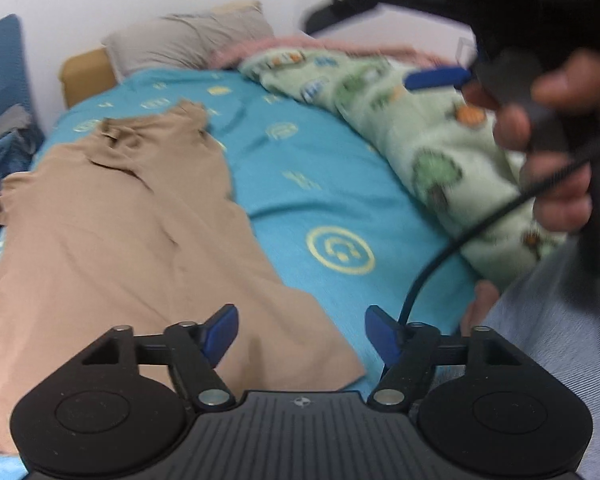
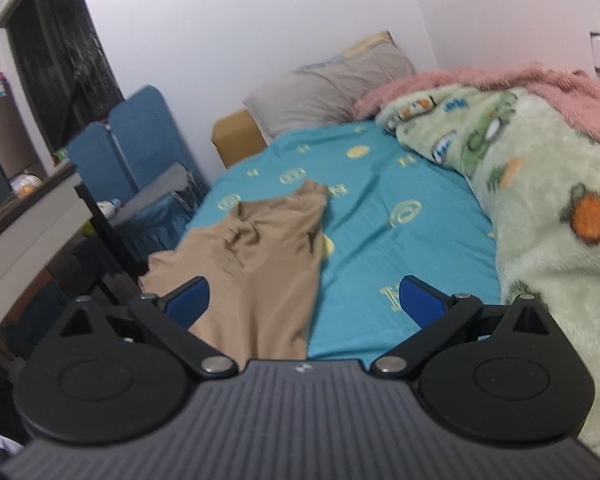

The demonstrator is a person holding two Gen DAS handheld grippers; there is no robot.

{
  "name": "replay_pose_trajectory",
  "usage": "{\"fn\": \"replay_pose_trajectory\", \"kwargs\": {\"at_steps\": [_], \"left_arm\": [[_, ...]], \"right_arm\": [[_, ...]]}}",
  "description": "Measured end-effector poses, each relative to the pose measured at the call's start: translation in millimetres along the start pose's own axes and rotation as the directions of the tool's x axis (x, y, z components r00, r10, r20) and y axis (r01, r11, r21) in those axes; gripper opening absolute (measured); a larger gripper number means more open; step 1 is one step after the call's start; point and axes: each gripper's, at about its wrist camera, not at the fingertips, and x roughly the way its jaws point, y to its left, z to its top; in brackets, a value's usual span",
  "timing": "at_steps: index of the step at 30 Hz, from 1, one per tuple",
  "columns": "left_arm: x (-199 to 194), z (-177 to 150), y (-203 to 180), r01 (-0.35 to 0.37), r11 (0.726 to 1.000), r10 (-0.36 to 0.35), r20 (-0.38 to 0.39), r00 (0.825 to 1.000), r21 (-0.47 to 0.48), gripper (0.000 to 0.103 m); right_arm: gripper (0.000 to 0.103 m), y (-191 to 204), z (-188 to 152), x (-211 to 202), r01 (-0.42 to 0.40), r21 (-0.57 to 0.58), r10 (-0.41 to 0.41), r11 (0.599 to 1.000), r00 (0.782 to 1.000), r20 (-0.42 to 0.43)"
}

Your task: Fold clothes

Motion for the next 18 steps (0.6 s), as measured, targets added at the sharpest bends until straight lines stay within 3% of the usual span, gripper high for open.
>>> {"fn": "replay_pose_trajectory", "kwargs": {"at_steps": [9,18], "left_arm": [[-53.8,29.9,25.1,-0.099,0.991,0.110,0.114,0.987,-0.094,0.085],[-102.9,63.8,43.5,-0.180,0.970,0.213,0.219,0.952,-0.161,0.103]], "right_arm": [[0.103,10.4,4.1,-25.9,-0.035,-0.006,0.036,0.999,0.992,0.121],[0.103,29.5,7.3,-49.3,-0.062,-0.012,0.063,0.998,0.984,0.164]]}}
